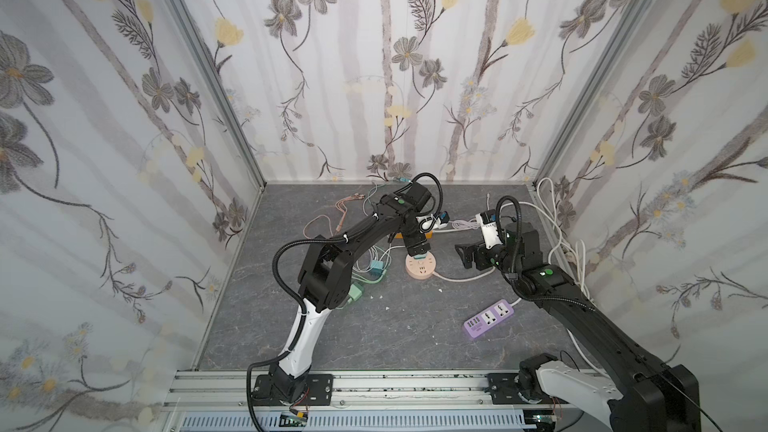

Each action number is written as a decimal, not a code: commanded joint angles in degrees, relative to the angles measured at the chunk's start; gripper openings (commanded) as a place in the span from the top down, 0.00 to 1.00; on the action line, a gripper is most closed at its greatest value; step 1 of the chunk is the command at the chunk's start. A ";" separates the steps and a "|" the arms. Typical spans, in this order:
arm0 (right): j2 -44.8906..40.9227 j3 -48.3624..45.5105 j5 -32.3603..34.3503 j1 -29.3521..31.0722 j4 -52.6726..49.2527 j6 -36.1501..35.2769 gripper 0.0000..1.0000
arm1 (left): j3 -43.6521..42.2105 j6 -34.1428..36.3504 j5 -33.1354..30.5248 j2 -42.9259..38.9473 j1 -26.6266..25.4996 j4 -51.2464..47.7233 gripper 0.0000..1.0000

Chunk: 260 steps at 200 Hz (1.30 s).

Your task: Insert the plug

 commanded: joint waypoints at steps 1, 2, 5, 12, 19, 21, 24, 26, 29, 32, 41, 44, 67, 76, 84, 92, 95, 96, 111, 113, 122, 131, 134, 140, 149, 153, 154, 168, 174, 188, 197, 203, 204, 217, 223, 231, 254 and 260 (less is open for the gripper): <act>0.01 0.33 0.45 0.05 0.95 -0.08 0.01 | -2.65 -2.95 2.76 -4.35 0.41 2.90 0.00; 0.01 0.33 0.45 0.05 0.98 -0.10 0.01 | -2.87 -3.11 2.80 -4.59 0.43 3.09 0.00; 0.05 0.39 0.45 0.05 0.98 -0.11 0.01 | -3.63 -3.62 2.83 -5.22 0.50 3.60 0.00; 0.18 0.43 0.45 0.00 1.00 -0.03 0.01 | -5.33 -4.93 2.75 -7.10 0.75 4.87 0.00; 0.32 0.58 0.45 0.03 1.04 -0.03 0.01 | -7.03 -6.50 2.70 -9.02 1.09 5.98 0.00; 0.35 0.59 0.41 0.04 1.04 -0.03 0.01 | -7.51 -6.91 2.63 -9.56 1.19 6.33 0.00; 0.43 0.71 0.43 0.02 1.07 0.03 0.01 | -8.38 -7.83 2.40 -10.30 1.22 6.92 0.00; 0.44 0.74 0.44 0.04 1.09 0.03 0.01 | -8.90 -8.43 2.22 -10.74 1.37 7.38 0.00; 0.45 0.76 0.45 0.03 1.22 0.17 0.01 | -9.67 -9.38 1.84 -11.59 1.53 8.24 0.00; 0.49 0.76 0.60 0.01 1.46 0.30 0.01 | -10.60 -10.35 1.45 -12.39 1.70 8.93 0.00; 0.46 0.52 1.28 0.07 2.64 1.43 0.01 | -13.18 -13.29 0.07 -14.69 2.07 11.11 0.00; 0.41 0.31 1.93 0.02 3.31 2.02 0.01 | -14.14 -14.38 -0.65 -15.50 2.16 11.95 0.00; -0.33 -1.38 6.43 0.02 7.96 6.88 0.01 | -22.06 -24.20 -7.67 -21.66 2.94 19.23 0.00; -0.51 -1.84 8.47 0.00 9.29 9.49 0.01 | -25.46 -29.09 -10.51 -24.15 3.34 22.33 0.00; -0.52 -1.71 8.44 -0.08 9.58 10.84 0.01 | -28.28 -33.32 -11.76 -26.20 3.83 24.14 0.00; -0.43 -1.42 7.60 -0.09 9.35 10.80 0.01 | -30.41 -37.58 -12.94 -28.18 4.28 25.40 0.00; -0.51 -1.25 7.50 -0.13 9.03 10.97 0.01 | -32.26 -39.17 -13.41 -28.85 4.38 25.57 0.00; -0.51 -1.20 7.49 -0.08 8.93 11.10 0.01 | -32.62 -39.72 -13.59 -29.05 4.44 25.63 0.00; -0.67 -1.28 6.39 -0.10 9.24 12.49 0.01 | -36.89 -47.43 -15.27 -32.39 5.34 25.46 0.00; -0.69 -1.36 6.09 -0.10 9.37 12.53 0.00 | -37.50 -48.45 -15.38 -32.83 5.41 25.46 0.00; -0.54 -1.77 4.41 -0.12 10.60 12.80 0.01 | -40.28 -53.11 -16.34 -34.79 6.01 25.47 0.00; -0.28 -2.00 3.02 -0.09 11.56 12.88 0.01 | -43.47 -58.18 -16.38 -36.94 6.70 25.85 0.00; -0.13 -2.01 2.67 -0.13 11.78 13.04 0.01 | -44.56 -59.22 -15.90 -37.71 6.96 26.09 0.00; 0.15 -2.04 2.12 -0.13 12.20 13.30 0.01 | -46.74 -62.33 -15.50 -39.14 7.41 26.63 0.00; 0.73 -1.73 1.37 -0.13 12.44 13.55 0.01 | -50.29 -67.28 -15.09 -41.60 8.24 27.94 0.00; 1.03 -1.68 1.29 -0.05 12.57 13.73 0.01 | -52.05 -69.43 -14.93 -42.77 8.63 28.68 0.00; 1.05 -1.64 1.26 -0.09 12.59 13.79 0.01 | -52.45 -70.10 -14.84 -43.00 8.72 28.81 0.00; 1.80 -1.54 1.24 -0.13 13.61 14.92 0.01 | -58.56 -77.77 -15.21 -47.37 9.79 31.01 0.00; 2.02 -1.57 1.26 -0.05 14.15 15.36 0.01 | -60.97 -80.41 -16.05 -49.35 9.93 31.23 0.00; 2.60 -1.64 1.33 -0.08 15.17 16.37 0.01 | -66.11 -86.41 -19.37 -54.55 9.95 30.27 0.00; 2.90 -1.69 1.38 -0.04 15.80 16.98 0.01 | -69.50 -89.27 -20.96 -57.81 9.95 29.81 0.00; 3.11 -1.73 1.42 0.03 16.30 17.30 0.01 | -71.71 -90.91 -21.97 -60.01 9.95 29.62 0.00; 3.14 -1.71 1.46 0.04 16.34 17.34 0.01 | -72.08 -91.12 -22.09 -60.37 9.95 29.50 0.00; 3.68 -1.69 1.43 -0.02 17.07 17.94 0.01 | -75.75 -93.62 -23.54 -64.13 9.95 27.41 0.00; 3.99 -1.58 1.35 -0.04 17.29 18.12 0.01 | -76.80 -94.64 -24.14 -65.29 9.95 25.63 0.00; 4.34 -1.39 1.05 -0.04 17.46 18.25 0.01 | -77.88 -95.51 -24.46 -66.43 10.04 23.17 0.01; 5.39 -0.81 -1.10 0.04 17.93 18.17 0.01 | -80.75 -99.02 -23.54 -67.41 10.04 19.58 0.05; 5.69 -0.60 -1.88 0.04 17.99 18.08 0.01 | -82.03 -100.25 -22.91 -67.70 10.04 20.19 0.06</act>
